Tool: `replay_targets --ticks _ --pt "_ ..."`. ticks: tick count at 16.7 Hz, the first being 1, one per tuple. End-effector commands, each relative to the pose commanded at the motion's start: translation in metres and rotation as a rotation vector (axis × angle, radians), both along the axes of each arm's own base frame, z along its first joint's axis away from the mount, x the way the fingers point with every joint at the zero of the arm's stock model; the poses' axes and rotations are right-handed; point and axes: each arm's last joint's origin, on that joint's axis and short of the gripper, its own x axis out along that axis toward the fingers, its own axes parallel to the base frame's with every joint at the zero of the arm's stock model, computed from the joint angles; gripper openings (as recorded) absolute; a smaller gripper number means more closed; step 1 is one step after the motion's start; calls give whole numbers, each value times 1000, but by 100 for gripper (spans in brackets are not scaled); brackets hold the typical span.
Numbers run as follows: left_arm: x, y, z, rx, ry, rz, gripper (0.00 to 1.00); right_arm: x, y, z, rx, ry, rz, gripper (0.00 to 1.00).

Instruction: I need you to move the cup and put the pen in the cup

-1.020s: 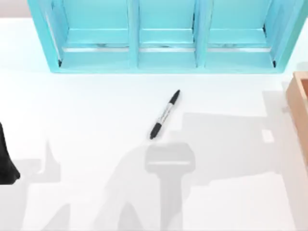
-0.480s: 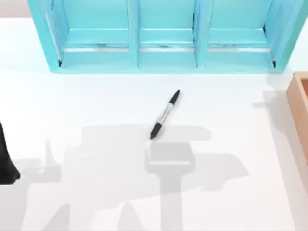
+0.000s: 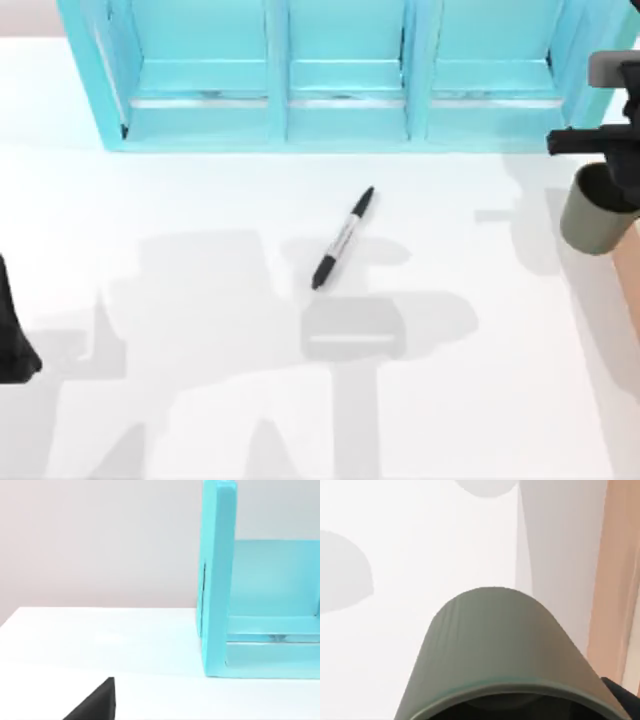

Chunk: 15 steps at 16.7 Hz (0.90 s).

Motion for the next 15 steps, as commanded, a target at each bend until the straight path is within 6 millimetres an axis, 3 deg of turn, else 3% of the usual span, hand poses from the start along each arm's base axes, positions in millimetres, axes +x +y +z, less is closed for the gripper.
replay_targets --ticks 4,6,11,15 --pt "0 0 0 0 0 0 100 7 52 -36 -17 -10 3 0" --pt "0 0 0 0 0 0 100 7 66 -46 -21 -14 4 0" --pt "0 0 0 0 0 0 100 8 67 -47 -18 -13 -2 0" --pt "0 0 0 0 0 0 100 9 71 -73 -14 -23 3 0"
